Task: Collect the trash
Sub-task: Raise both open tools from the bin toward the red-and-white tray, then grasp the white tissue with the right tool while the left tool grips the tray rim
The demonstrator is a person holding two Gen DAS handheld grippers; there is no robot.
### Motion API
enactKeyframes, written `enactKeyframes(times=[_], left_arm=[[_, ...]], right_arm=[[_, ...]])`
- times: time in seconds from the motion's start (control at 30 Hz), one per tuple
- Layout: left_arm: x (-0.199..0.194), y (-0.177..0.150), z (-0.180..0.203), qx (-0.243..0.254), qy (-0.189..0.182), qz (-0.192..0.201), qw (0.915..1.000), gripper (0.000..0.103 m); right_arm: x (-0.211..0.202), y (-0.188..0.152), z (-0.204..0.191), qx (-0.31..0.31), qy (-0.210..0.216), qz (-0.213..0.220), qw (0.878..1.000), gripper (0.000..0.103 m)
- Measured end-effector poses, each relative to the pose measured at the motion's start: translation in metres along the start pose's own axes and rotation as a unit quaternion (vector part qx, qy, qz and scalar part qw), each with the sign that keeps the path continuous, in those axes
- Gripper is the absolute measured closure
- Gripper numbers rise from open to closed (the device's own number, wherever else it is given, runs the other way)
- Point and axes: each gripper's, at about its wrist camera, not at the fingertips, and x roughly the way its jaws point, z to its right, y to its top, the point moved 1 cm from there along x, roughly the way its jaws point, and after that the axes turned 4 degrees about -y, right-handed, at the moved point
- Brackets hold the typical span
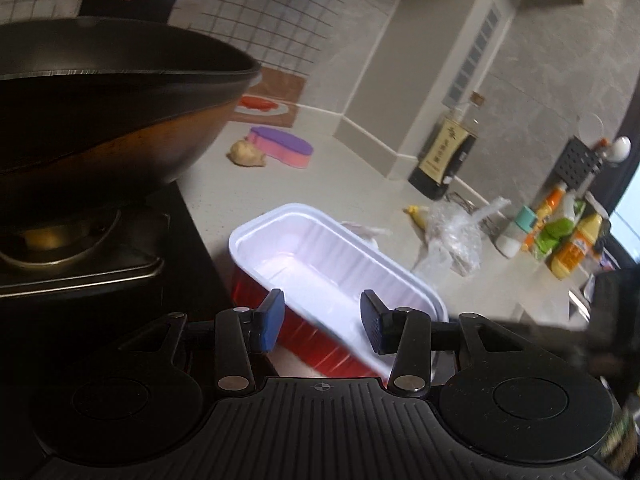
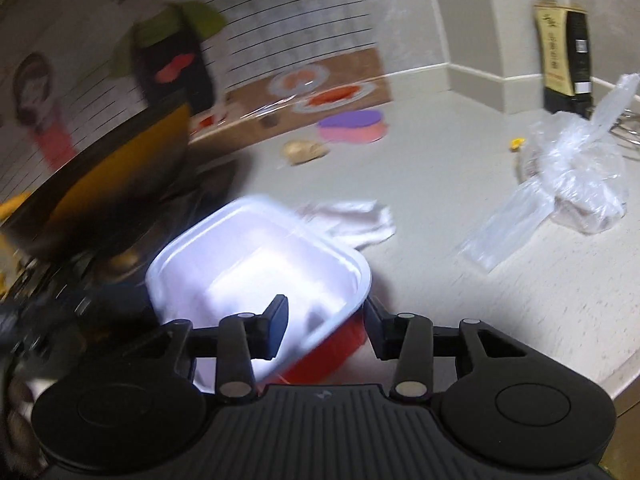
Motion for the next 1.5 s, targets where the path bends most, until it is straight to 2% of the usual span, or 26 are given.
enactKeyframes(times=[0.07,0.13,0.2,0.4,0.47,0.5,0.57,0.63,0.73,0.83,0.97,1.1,1.27,1.3,1.37,1.4,1.43,1.5], left_arm=[[0.008,0.0,-0.001,-0.002,0.013,-0.001,0.9999,0.051],[0.016,-0.001,0.0,0.006,0.025,-0.007,0.9996,0.051],[0.023,-0.003,0.001,0.009,0.018,-0.022,0.9996,0.052],[0.046,-0.01,0.014,0.021,0.009,-0.04,0.9989,0.052],[0.05,-0.01,0.018,0.028,0.016,-0.037,0.9988,0.051],[0.052,-0.01,0.021,0.035,0.025,-0.032,0.9986,0.051],[0.054,-0.011,0.024,0.047,0.038,-0.028,0.9978,0.052],[0.058,-0.012,0.028,0.053,0.034,-0.029,0.9976,0.061],[0.059,-0.014,0.032,0.067,0.031,-0.032,0.9967,0.064],[0.057,-0.014,0.035,0.086,0.04,-0.027,0.9951,0.066],[0.049,-0.013,0.037,0.11,0.054,-0.027,0.9921,0.071],[0.041,-0.011,0.03,0.095,0.035,-0.033,0.9943,0.071],[0.04,-0.009,0.021,0.076,0.011,-0.047,0.9959,0.071],[0.04,-0.008,0.019,0.072,0.009,-0.048,0.9962,0.071],[0.04,-0.006,0.016,0.064,0.004,-0.049,0.9968,0.071],[0.041,-0.004,0.015,0.06,0.003,-0.048,0.9971,0.071],[0.043,-0.003,0.013,0.054,0.001,-0.047,0.9975,0.072],[0.046,-0.002,0.012,0.047,-0.002,-0.045,0.9979,0.073]], right_arm=[[-0.005,-0.003,-0.006,0.0,0.012,-0.002,1.0,0.059],[-0.011,-0.003,-0.008,0.002,0.024,0.001,1.0,0.056],[-0.017,-0.002,-0.008,-0.005,0.028,0.008,1.0,0.056],[-0.024,-0.003,-0.003,-0.025,-0.027,0.046,0.998,0.056],[-0.021,-0.004,0.002,-0.021,-0.025,0.039,0.999,0.055],[-0.021,-0.005,0.005,-0.017,-0.007,0.028,0.999,0.054],[-0.024,-0.006,0.011,-0.009,0.027,0.019,0.999,0.051],[-0.029,-0.005,0.017,-0.007,0.039,0.022,0.999,0.052],[-0.038,0.004,0.03,0.0,0.016,0.051,0.999,0.052],[-0.036,0.025,0.048,0.033,0.0,0.068,0.997,0.052],[-0.01,0.062,0.065,0.066,-0.022,0.055,0.996,0.052],[0.041,0.101,0.077,0.085,-0.022,0.006,0.996,0.052],[0.104,0.123,0.073,0.062,-0.06,-0.038,0.996,0.052],[0.112,0.123,0.073,0.062,-0.061,-0.05,0.995,0.054],[0.117,0.117,0.074,0.062,-0.043,-0.065,0.995,0.076],[0.115,0.113,0.074,0.062,-0.037,-0.067,0.995,0.093],[0.108,0.111,0.075,0.062,-0.038,-0.058,0.996,0.097],[0.087,0.11,0.079,0.06,-0.047,-0.019,0.997,0.099]])
